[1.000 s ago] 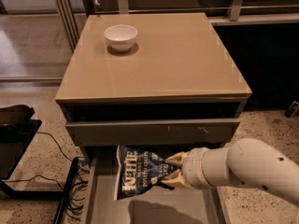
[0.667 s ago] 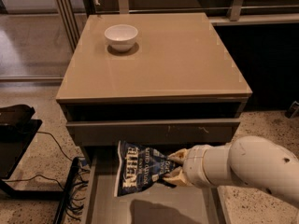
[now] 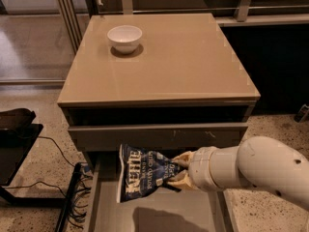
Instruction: Pick blue chip bag from middle drawer and place on counter
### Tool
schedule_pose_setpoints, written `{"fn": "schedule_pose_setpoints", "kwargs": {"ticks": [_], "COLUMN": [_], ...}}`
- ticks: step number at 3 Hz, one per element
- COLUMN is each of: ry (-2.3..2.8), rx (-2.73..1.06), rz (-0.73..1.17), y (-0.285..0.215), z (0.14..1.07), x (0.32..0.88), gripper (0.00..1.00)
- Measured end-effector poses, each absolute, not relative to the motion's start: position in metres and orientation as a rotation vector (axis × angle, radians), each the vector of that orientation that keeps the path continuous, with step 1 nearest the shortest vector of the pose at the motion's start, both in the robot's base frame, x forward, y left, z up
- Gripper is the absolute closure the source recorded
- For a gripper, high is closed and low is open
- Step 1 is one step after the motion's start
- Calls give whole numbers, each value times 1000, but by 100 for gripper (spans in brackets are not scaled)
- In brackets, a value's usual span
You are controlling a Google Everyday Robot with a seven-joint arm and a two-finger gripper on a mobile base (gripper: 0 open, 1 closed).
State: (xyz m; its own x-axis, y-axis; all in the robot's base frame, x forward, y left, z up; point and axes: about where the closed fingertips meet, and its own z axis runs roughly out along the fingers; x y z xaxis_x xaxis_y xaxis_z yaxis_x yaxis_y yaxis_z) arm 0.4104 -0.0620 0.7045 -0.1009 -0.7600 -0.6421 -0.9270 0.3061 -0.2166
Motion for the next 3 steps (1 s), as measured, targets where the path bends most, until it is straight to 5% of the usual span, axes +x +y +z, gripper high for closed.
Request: {"fn": "schedule_pose_setpoints", "kwargs": {"ticks": [3], "ry": [1840], "rx": [-1365], "rz": [91], "y": [-162], "z": [878], "x": [496], "gripper": [100]}}
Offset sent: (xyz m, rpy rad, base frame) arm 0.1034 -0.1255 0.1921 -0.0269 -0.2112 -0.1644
